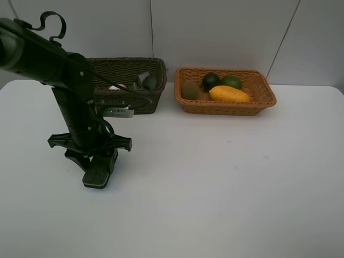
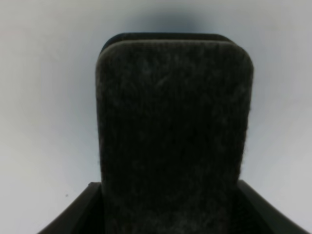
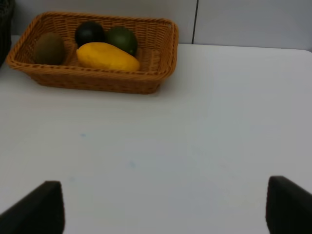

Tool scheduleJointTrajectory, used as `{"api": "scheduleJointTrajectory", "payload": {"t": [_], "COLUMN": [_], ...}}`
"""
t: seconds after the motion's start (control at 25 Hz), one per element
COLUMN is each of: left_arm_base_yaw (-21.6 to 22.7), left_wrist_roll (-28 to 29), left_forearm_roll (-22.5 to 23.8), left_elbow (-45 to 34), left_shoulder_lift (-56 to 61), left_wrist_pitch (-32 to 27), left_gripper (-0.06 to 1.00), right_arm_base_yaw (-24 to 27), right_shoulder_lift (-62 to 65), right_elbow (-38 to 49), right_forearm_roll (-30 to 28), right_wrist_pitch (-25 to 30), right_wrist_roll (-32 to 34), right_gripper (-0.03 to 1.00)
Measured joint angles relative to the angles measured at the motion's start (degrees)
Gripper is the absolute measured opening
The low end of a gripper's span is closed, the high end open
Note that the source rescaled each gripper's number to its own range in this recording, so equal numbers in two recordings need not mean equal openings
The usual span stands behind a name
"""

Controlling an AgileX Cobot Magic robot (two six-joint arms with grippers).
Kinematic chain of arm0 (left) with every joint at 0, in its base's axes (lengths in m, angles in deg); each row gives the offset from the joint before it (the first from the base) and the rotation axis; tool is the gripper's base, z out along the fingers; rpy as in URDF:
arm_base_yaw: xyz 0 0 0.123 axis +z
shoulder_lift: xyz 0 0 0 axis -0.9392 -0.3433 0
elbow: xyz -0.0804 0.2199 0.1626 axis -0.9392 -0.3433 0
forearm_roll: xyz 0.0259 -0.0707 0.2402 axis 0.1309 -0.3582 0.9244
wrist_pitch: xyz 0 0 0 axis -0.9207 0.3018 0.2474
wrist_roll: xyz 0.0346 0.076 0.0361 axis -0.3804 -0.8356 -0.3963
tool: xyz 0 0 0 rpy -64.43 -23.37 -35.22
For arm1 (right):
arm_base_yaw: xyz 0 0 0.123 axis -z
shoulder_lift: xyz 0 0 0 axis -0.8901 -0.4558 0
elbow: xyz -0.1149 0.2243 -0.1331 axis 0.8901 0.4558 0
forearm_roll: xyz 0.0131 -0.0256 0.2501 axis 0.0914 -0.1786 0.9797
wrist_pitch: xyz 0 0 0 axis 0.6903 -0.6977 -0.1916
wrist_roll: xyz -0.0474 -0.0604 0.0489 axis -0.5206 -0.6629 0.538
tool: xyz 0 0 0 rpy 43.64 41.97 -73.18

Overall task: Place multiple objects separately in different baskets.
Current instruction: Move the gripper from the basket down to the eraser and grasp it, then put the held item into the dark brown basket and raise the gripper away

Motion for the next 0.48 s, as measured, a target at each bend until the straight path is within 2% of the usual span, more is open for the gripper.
{"api": "scheduleJointTrajectory", "payload": {"t": [0.32, 0.48], "left_arm_base_yaw": [0.0, 0.0], "left_wrist_roll": [-2.3, -2.9], "left_forearm_roll": [0.4, 2.4], "left_elbow": [14.2, 21.5], "left_shoulder_lift": [0.0, -0.1], "left_wrist_pitch": [-16.2, -22.3], "left_gripper": [0.57, 0.57], "right_arm_base_yaw": [0.0, 0.0], "right_shoulder_lift": [0.0, 0.0], "right_elbow": [0.0, 0.0], "right_forearm_roll": [0.0, 0.0], "right_wrist_pitch": [0.0, 0.0], "right_wrist_roll": [0.0, 0.0], "right_gripper": [1.0, 1.0]}}
